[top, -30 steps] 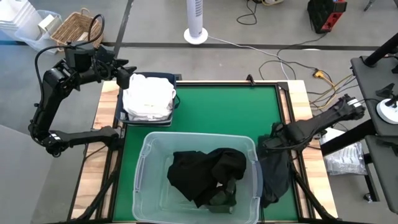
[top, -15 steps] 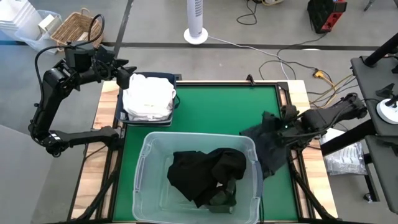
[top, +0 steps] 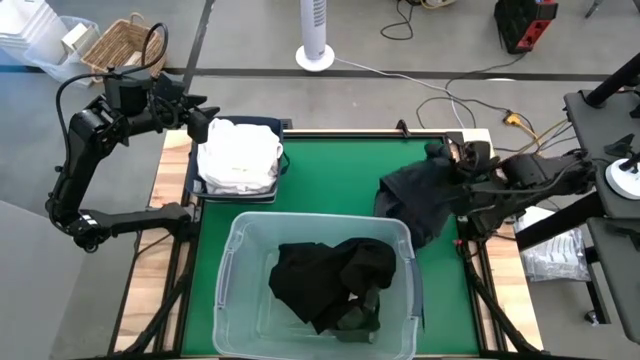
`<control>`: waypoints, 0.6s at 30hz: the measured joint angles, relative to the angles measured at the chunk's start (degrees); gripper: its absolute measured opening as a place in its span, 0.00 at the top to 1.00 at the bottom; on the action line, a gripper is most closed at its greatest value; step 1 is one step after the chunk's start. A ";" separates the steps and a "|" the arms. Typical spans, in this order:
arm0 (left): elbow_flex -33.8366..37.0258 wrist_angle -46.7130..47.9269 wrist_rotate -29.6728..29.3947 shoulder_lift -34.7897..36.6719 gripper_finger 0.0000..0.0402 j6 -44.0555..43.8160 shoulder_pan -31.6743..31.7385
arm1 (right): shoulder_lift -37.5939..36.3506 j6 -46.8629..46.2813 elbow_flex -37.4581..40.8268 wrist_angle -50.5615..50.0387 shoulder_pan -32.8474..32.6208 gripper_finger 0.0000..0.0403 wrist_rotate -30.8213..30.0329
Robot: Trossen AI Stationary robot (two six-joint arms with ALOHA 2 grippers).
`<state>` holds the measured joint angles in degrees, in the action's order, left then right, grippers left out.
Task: Sort clothes
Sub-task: Put the black shorts into the transparent laundry bin
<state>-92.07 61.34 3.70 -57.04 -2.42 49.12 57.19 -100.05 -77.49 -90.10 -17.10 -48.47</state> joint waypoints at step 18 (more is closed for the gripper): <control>0.00 -3.77 -0.02 0.00 0.48 -0.04 -0.02 | 0.02 38.28 -18.22 15.24 0.39 0.89 -20.60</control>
<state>-92.07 57.57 3.68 -57.04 -2.46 49.10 57.21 -61.77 -95.71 -74.86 -16.71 -69.07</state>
